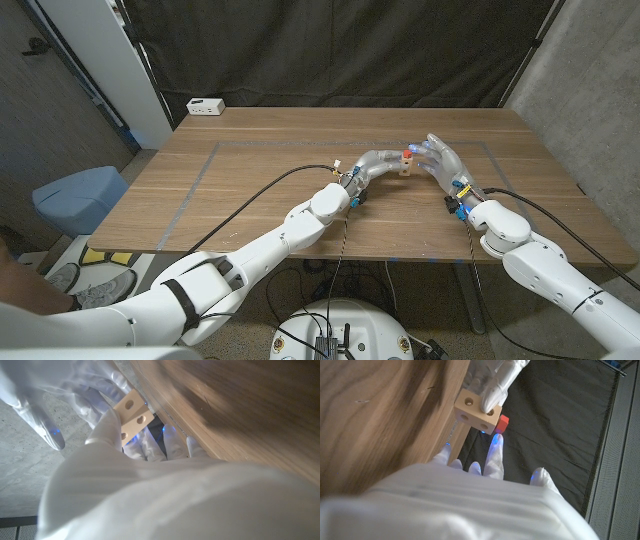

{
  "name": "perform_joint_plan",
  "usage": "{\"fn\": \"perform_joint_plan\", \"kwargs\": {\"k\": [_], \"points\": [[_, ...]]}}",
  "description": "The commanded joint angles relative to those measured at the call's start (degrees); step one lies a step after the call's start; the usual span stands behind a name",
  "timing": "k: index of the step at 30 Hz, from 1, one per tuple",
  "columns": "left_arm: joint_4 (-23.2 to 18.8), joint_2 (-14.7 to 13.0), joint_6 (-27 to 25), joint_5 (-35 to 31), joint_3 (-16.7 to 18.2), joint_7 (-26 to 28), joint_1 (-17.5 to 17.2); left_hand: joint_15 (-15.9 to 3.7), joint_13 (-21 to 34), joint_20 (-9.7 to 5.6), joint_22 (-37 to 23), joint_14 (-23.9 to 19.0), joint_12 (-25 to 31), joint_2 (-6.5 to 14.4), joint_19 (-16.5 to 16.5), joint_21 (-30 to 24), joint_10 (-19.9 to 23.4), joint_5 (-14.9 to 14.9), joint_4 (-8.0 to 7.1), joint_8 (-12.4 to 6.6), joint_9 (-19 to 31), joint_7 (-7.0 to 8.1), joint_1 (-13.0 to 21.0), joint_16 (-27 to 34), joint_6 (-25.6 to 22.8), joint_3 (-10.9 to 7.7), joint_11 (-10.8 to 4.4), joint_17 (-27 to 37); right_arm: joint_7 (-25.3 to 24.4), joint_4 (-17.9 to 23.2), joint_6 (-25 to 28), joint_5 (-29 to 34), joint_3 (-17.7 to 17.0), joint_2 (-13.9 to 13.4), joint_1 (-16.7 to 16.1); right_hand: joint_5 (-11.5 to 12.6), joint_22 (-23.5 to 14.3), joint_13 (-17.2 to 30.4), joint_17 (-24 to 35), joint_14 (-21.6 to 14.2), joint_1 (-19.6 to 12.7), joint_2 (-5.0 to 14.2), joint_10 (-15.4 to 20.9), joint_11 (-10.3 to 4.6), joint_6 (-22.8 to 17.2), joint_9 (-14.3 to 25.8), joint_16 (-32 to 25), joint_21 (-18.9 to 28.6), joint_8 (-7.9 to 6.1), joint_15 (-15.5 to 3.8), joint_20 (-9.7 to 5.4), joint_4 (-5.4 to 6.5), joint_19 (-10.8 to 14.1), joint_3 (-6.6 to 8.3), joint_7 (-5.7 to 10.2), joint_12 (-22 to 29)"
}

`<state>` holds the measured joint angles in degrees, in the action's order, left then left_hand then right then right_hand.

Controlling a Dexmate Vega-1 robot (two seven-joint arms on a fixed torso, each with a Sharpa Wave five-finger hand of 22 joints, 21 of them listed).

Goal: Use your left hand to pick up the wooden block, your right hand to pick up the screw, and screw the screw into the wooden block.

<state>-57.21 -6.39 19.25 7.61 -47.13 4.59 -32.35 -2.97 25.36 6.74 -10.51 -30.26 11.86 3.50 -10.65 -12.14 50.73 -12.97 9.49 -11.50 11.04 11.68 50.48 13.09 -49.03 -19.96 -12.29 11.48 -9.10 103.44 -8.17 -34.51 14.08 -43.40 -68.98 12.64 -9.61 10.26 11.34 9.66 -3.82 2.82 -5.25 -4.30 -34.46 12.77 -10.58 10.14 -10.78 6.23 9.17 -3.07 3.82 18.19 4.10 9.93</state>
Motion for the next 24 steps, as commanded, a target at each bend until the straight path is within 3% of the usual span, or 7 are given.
{"fn": "perform_joint_plan", "kwargs": {"k": [1, 24], "points": [[0.7, 0.2, 0.2, 0.0, -0.1, -0.1, 0.3, -3.22, 0.2, 0.17, -0.3, -0.3, 0.4, 1.6, -0.4, -0.2, 0.5, -0.3, -0.72, -0.50, 0.2, -2.23, -0.9, 0.2, -3.0, -0.87, -0.02, 0.0, 3.5, -0.7, -0.1, -1.2, 0.7, -0.2, 1.0, -0.1, -0.2, 0.3, 0.2, 0.9, 0.4, -0.16, -0.7, 0.25, 0.2, 0.0, -0.1, 0.0, 0.15, 0.08, -0.07, 0.08, -0.4, -0.22, -0.11, 0.1], [2.0, 0.7, 0.6, 0.4, 0.0, -0.4, 0.8, -3.26, 0.2, 0.14, -0.3, -0.4, 0.4, 1.5, -0.4, -0.2, 0.5, -0.3, -0.72, -0.50, 0.2, -2.26, -0.9, 0.2, -3.0, -0.86, 0.01, 0.0, 3.2, -1.0, 0.3, -1.5, 1.1, -0.1, 1.5, 0.3, -0.1, 0.2, 0.0, 0.2, 0.7, 0.00, 1.5, -0.32, -4.7, -0.5, -0.8, 0.8, -1.77, -0.22, 0.00, 0.21, 0.5, -0.40, -1.18, 1.3]]}}
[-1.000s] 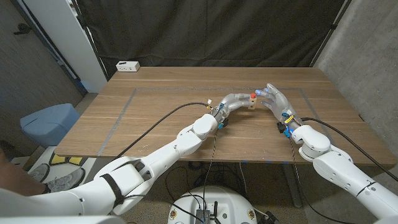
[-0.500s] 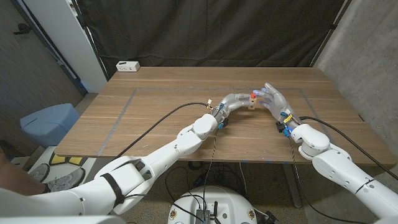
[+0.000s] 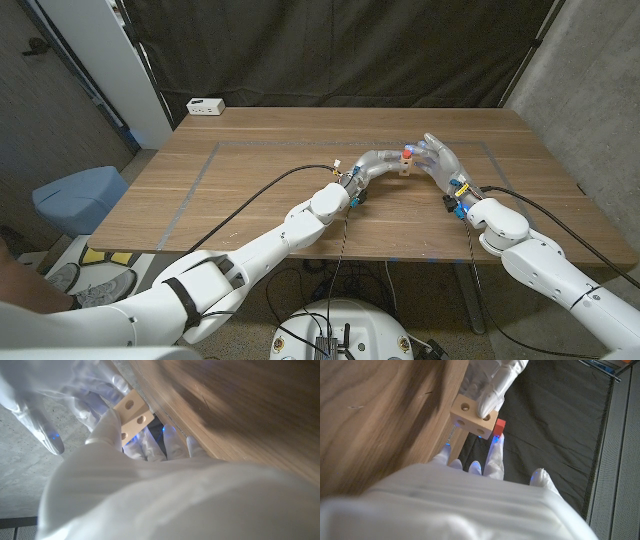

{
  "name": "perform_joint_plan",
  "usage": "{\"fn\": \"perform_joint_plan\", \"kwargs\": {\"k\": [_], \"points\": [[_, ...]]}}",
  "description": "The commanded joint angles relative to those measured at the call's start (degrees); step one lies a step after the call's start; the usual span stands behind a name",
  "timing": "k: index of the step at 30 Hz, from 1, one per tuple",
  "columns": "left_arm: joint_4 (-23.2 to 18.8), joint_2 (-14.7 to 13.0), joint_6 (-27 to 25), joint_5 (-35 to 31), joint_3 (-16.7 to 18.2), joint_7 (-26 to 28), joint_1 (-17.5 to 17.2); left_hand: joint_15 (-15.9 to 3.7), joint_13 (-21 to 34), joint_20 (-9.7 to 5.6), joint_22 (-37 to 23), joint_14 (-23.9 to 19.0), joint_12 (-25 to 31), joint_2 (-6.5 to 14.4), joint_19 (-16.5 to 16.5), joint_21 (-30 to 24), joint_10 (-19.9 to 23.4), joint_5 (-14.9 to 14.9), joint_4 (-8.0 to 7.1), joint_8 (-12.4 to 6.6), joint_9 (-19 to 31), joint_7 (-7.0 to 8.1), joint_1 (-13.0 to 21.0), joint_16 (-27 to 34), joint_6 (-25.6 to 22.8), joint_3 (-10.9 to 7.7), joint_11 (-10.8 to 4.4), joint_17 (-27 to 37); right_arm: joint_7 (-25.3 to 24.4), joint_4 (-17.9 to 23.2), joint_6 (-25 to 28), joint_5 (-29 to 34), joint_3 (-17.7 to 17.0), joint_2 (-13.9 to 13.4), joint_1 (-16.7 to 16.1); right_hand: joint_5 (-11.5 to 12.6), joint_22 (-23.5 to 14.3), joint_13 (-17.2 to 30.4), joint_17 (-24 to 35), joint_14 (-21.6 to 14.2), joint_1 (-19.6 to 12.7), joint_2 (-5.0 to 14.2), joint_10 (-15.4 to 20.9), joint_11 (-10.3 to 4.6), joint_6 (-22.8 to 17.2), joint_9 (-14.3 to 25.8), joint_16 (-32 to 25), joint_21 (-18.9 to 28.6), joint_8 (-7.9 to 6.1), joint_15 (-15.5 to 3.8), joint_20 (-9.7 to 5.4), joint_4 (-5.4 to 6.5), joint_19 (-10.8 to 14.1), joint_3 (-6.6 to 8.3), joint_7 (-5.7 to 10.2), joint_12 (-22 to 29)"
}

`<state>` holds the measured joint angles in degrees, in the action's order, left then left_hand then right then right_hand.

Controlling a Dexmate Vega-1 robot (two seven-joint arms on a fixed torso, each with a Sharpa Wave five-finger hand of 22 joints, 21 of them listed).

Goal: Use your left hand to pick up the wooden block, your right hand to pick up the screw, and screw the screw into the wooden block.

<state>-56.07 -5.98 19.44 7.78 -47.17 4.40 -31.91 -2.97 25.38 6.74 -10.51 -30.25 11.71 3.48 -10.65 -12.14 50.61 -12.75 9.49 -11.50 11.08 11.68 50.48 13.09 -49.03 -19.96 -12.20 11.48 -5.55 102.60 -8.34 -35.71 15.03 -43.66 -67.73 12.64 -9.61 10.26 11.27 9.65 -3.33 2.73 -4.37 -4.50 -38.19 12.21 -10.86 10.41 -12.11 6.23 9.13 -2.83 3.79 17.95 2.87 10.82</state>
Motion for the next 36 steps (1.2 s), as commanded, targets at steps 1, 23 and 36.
{"fn": "perform_joint_plan", "kwargs": {"k": [1, 23, 36], "points": [[0.9, 0.3, 0.4, 0.2, 0.1, -0.2, 0.4, -3.29, 0.2, 0.14, -0.3, -0.4, 0.5, 1.5, -0.4, -0.2, 0.6, -0.5, -0.74, -0.52, 0.2, -2.24, -0.9, 0.2, -3.0, -0.87, -0.08, 0.0, -0.2, -0.3, 0.4, -0.2, 0.2, 0.1, 0.4, 0.3, -0.1, 0.2, 0.1, 0.1, 0.2, 0.10, 0.7, -0.15, -1.0, 0.1, -0.6, 0.5, -0.44, -0.28, 0.02, -0.03, 0.5, -0.16, 0.08, 0.4], [1.5, 0.5, 0.8, 0.4, 0.1, -0.6, 0.7, -3.31, 0.2, 0.14, -0.3, -0.4, 0.5, 1.6, -0.4, -0.2, 0.6, -0.5, -0.72, -0.52, 0.2, -2.24, -0.9, 0.2, -3.0, -0.90, -0.08, 0.0, -2.2, 0.2, 0.6, 0.1, 0.0, 0.6, -0.2, 0.6, -0.1, 0.2, -0.1, -1.5, -0.3, 0.42, 2.8, -0.60, -3.8, -0.1, -1.0, 0.9, -1.21, -0.47, -0.34, -0.33, 2.2, 0.06, -0.37, 0.8], [-0.2, -0.2, 0.1, 0.4, 0.2, -0.2, -0.2, -3.24, 0.2, 0.13, -0.3, -0.4, 0.5, 1.6, -0.4, -0.2, 0.6, -0.5, -0.73, -0.52, 0.2, -2.15, -0.9, 0.2, -3.0, -0.93, -0.08, 0.0, -3.7, 1.4, 0.5, 0.5, -0.5, 0.6, -1.6, 0.7, -0.1, 0.1, -0.2, -2.6, -0.5, 0.52, 4.6, -0.65, -6.4, -0.3, -1.2, 1.0, -1.91, -0.80, -0.81, -0.50, 3.1, 0.14, -0.75, 1.1]]}}
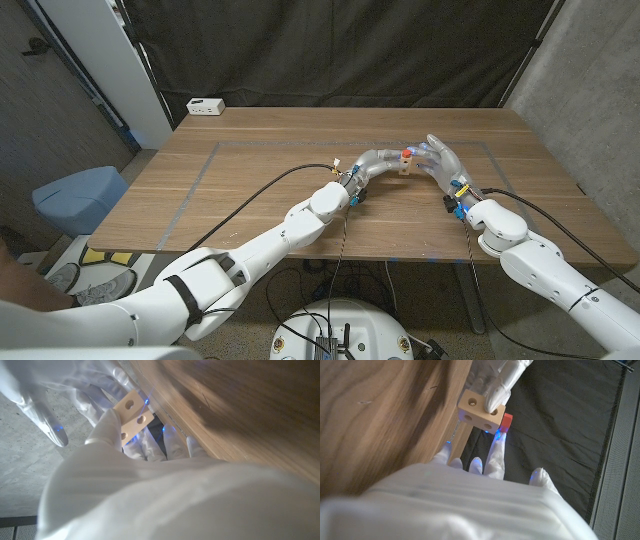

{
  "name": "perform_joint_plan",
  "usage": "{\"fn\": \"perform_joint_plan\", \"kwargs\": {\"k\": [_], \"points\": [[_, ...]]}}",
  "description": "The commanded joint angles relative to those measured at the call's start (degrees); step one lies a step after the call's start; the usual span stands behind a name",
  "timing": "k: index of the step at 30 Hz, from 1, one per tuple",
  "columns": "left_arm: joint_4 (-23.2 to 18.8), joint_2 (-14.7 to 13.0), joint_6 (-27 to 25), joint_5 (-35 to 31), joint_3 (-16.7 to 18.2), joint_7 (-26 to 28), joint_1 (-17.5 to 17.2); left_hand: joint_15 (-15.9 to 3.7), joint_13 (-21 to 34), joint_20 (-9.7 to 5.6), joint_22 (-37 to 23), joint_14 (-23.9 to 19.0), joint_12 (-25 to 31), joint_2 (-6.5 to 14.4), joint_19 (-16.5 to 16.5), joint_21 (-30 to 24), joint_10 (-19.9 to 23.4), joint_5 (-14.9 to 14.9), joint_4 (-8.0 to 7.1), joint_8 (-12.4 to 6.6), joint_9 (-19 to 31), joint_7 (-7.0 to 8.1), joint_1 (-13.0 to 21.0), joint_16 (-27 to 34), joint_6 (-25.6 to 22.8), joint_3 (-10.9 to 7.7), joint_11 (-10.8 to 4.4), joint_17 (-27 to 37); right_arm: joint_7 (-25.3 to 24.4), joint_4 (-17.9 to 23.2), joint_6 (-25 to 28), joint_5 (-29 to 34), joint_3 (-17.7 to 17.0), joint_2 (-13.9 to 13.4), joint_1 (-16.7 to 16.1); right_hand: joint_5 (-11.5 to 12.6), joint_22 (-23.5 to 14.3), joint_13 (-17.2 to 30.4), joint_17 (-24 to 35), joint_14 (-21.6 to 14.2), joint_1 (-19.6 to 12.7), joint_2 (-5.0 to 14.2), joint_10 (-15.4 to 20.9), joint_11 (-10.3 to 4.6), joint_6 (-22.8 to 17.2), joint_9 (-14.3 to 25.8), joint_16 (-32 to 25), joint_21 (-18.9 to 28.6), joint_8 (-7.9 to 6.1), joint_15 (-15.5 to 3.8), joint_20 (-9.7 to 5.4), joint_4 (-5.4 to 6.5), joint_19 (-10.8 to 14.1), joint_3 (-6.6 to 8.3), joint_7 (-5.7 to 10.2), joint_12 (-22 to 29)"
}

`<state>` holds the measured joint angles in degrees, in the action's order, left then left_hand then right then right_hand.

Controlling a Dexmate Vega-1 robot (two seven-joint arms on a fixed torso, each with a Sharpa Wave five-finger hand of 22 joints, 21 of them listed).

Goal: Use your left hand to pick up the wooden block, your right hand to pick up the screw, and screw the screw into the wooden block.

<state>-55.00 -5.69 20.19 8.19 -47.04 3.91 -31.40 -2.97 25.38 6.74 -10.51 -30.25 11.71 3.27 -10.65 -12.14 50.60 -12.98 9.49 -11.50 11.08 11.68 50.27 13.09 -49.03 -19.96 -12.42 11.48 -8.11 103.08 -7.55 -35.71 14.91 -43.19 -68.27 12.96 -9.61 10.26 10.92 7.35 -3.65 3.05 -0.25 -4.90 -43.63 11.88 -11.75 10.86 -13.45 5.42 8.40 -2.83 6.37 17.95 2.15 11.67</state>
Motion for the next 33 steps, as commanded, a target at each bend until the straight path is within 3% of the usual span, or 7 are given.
{"fn": "perform_joint_plan", "kwargs": {"k": [1, 33], "points": [[-1.4, -0.5, -0.7, 0.0, 0.1, 0.4, -0.8, -3.24, 0.2, 0.15, -0.3, -0.4, 0.5, 1.8, -0.4, -0.2, 0.6, -0.3, -0.73, -0.51, 0.2, -2.16, -0.7, 0.2, -3.0, -0.93, 0.13, 0.0, -1.3, 1.0, -0.4, 0.5, -0.4, 0.2, -1.3, 0.4, -0.1, 0.1, 0.1, -0.4, -0.2, 0.20, 0.7, -0.23, -1.1, 0.1, -0.4, 0.6, -0.59, 0.00, -0.14, -0.51, 0.7, 0.14, -0.08, 0.3], [-2.2, -0.7, -1.0, -0.3, -0.1, 0.6, -1.2, -3.22, 0.2, 0.11, -0.3, -0.5, 0.5, 1.8, -0.5, -0.2, 0.6, -0.3, -0.73, -0.53, 0.2, -2.21, -0.8, 0.2, -3.0, -0.96, 0.14, 0.0, -3.2, 3.0, -0.7, 0.8, -1.9, 0.4, -4.1, 0.6, -0.1, 0.1, 0.0, -3.2, -1.1, 0.84, 4.8, -0.36, -6.8, -0.2, -0.7, 0.7, -1.86, -0.76, -0.54, -1.07, 3.1, 0.70, -1.43, 0.6]]}}
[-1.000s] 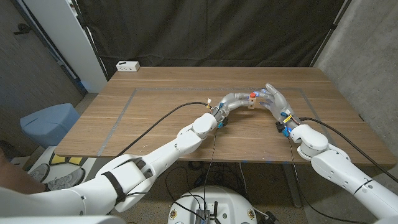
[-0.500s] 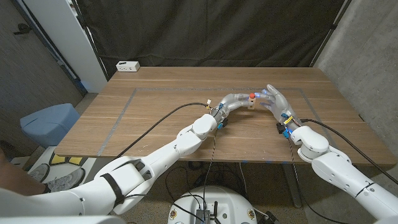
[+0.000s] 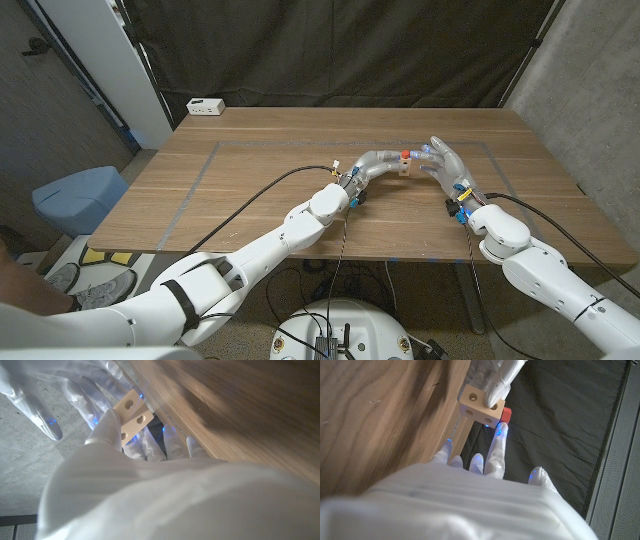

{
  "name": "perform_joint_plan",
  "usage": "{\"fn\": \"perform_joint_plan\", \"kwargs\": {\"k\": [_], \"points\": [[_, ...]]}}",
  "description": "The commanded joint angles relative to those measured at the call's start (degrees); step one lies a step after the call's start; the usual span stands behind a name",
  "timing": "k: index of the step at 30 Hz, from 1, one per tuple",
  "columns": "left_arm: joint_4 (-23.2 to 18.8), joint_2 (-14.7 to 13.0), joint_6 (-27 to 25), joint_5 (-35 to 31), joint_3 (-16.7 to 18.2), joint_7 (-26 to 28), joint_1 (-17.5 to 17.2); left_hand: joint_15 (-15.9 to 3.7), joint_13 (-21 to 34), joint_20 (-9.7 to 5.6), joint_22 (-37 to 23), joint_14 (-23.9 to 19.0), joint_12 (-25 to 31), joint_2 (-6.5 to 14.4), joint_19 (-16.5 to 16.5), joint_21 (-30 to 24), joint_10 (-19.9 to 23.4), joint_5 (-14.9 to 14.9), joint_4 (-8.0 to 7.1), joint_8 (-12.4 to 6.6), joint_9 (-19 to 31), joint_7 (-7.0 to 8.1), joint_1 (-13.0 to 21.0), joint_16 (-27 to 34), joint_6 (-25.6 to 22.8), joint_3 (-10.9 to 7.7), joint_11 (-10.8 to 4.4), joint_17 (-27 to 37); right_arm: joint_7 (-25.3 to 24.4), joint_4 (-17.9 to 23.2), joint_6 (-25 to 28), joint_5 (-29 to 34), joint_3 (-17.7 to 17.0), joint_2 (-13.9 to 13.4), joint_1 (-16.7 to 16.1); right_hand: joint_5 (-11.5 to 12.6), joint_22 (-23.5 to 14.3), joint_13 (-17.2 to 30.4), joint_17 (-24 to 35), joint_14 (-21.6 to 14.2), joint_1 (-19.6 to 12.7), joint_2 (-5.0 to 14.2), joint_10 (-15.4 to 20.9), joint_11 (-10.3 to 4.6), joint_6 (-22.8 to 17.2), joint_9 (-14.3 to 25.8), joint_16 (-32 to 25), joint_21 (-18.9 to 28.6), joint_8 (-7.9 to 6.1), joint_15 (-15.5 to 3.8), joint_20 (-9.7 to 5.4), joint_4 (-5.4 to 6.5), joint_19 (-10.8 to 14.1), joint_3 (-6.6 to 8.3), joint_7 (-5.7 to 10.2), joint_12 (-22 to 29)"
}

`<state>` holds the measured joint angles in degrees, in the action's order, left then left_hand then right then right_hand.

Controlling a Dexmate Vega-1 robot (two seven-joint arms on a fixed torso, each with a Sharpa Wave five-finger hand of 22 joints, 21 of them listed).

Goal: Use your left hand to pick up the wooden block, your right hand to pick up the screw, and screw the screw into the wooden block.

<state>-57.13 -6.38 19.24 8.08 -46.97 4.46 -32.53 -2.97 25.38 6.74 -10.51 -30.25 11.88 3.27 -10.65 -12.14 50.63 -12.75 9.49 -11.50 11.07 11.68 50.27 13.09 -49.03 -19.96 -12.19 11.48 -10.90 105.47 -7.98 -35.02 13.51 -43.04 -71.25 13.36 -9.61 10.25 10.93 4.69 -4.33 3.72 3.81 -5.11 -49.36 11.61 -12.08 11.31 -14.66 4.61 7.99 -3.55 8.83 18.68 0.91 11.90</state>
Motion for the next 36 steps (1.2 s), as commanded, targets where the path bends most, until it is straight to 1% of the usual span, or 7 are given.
{"fn": "perform_joint_plan", "kwargs": {"k": [1, 13, 16, 26, 28, 36], "points": [[-0.1, 0.0, -0.1, -0.2, -0.2, 0.1, -0.1, -3.23, 0.2, 0.10, -0.3, -0.5, 0.4, 1.8, -0.5, -0.2, 0.6, -0.6, -0.69, -0.54, 0.2, -2.24, -0.7, 0.2, -3.1, -0.97, -0.09, 0.0, -0.4, 0.7, -0.3, 0.1, -0.6, 0.2, -1.1, 0.2, -0.1, 0.1, 0.0, -0.7, -0.4, 0.19, 0.9, -0.25, -1.4, 0.1, -0.4, 0.3, -0.71, 0.02, -0.12, -0.36, 0.8, 0.00, -0.25, 0.4], [0.4, 0.2, 0.1, -0.2, -0.2, -0.2, 0.3, -3.28, 0.2, 0.13, -0.3, -0.4, 0.3, 1.8, -0.5, -0.2, 0.5, -0.6, -0.72, -0.50, 0.2, -2.22, -0.8, 0.2, -3.0, -1.00, -0.09, 0.0, 0.3, 0.6, -0.6, 0.0, -0.9, 0.0, -1.4, 0.2, -0.1, 0.1, -0.1, -1.7, -0.6, 0.27, 2.2, -0.09, -3.4, 0.0, -0.6, 0.2, -1.14, -0.43, -0.20, -0.50, 1.5, 0.11, -0.48, 0.4], [0.4, 0.3, 0.2, -0.2, -0.2, -0.3, 0.3, -3.27, 0.2, 0.11, -0.3, -0.4, 0.3, 1.9, -0.5, -0.2, 0.5, -0.6, -0.74, -0.52, 0.2, -2.24, -0.8, 0.2, -3.0, -1.02, -0.09, 0.0, 1.5, 0.0, -1.5, -0.5, -0.9, 0.1, -1.3, 0.2, -0.1, 0.1, -0.1, -1.8, -0.6, 0.28, 2.3, -0.07, -3.6, 0.0, -0.5, 0.2, -1.15, -0.47, -0.20, -0.52, 1.5, 0.13, -0.49, 0.4], [0.0, 0.1, -0.1, -0.2, -0.2, -0.1, 0.1, -3.28, 0.2, 0.14, -0.3, -0.4, 0.3, 1.9, -0.5, -0.2, 0.5, -0.6, -0.76, -0.50, 0.2, -2.23, -0.8, 0.2, -3.0, -1.06, -0.08, 0.0, 2.5, -0.3, -2.3, -1.0, -0.8, 0.3, -1.4, 0.2, -0.1, 0.1, -0.1, -1.8, -0.7, 0.27, 2.5, 0.15, -4.2, -0.1, -0.4, 0.0, -1.17, -0.57, -0.39, -0.61, 1.4, 0.17, -0.44, 0.2], [-0.1, 0.0, 0.0, -0.2, -0.1, 0.0, 0.0, -3.25, 0.2, 0.13, -0.3, -0.4, 0.3, 1.9, -0.5, -0.2, 0.5, -0.6, -0.74, -0.50, 0.2, -2.25, -0.8, 0.2, -3.0, -1.06, -0.08, 0.0, 2.0, -0.1, -2.1, -0.8, -0.9, 0.3, -1.5, 0.2, -0.1, 0.1, -0.1, -1.8, -0.7, 0.28, 2.5, -0.03, -4.2, -0.1, -0.4, -0.1, -1.13, -0.56, -0.49, -0.62, 1.3, 0.18, -0.47, 0.2], [-0.5, -0.2, -0.1, -0.2, -0.1, 0.1, -0.2, -3.13, 0.2, 0.07, -0.3, -0.5, 0.3, 1.8, -0.5, -0.2, 0.5, -0.6, -0.70, -0.51, 0.2, -2.23, -0.8, 0.2, -3.0, -1.07, -0.09, 0.0, -0.1, 1.0, -1.5, -0.2, -1.6, 0.3, -2.4, 0.2, -0.1, 0.1, -0.1, -2.3, -0.8, 0.33, 3.0, 0.41, -4.1, -0.1, -0.4, -0.1, -0.88, -0.59, -0.67, -0.70, 1.6, 0.25, -0.42, 0.1]]}}
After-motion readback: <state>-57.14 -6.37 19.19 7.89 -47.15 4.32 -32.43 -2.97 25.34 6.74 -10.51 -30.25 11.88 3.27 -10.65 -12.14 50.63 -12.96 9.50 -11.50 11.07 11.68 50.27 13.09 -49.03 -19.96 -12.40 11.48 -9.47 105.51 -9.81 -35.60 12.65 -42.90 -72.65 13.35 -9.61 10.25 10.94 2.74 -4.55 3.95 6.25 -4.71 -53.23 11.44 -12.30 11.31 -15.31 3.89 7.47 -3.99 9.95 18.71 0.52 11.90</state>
